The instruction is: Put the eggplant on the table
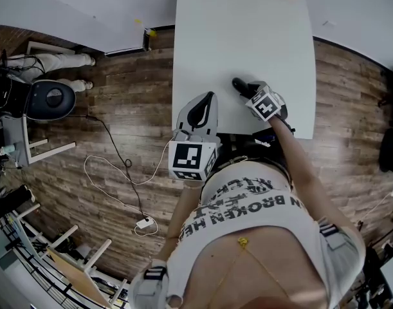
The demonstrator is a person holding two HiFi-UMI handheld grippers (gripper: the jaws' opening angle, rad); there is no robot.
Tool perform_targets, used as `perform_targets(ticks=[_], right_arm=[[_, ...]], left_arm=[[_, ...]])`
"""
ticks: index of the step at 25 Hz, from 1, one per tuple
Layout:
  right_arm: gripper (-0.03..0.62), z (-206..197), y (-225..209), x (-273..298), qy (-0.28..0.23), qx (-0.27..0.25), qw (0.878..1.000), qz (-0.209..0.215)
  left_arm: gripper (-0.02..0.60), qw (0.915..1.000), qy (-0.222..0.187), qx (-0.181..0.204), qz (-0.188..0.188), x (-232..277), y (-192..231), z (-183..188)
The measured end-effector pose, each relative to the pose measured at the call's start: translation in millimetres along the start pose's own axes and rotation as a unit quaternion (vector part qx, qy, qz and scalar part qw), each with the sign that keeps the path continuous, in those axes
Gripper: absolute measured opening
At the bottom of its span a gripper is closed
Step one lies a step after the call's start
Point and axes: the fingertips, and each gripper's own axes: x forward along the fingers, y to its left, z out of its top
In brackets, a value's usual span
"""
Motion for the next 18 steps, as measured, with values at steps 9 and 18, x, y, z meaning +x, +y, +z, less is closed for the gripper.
perform_targets(ticks=[9,18], right_arm=[[0.195,-1.0,0.6,1.2,0.009,-0.008,1.000,-0.004],[0.215,-0.4,5.2,2.2,0.021,-0.018,1.000,-0.009]], left_arm=[[-0.002,1.0000,-0.001,-0.001,0.001,-2.8,-0.2,-0.7],[-0.002,1.0000,-0.003,-0.003,0.003,-7.7,2.9,-3.4]])
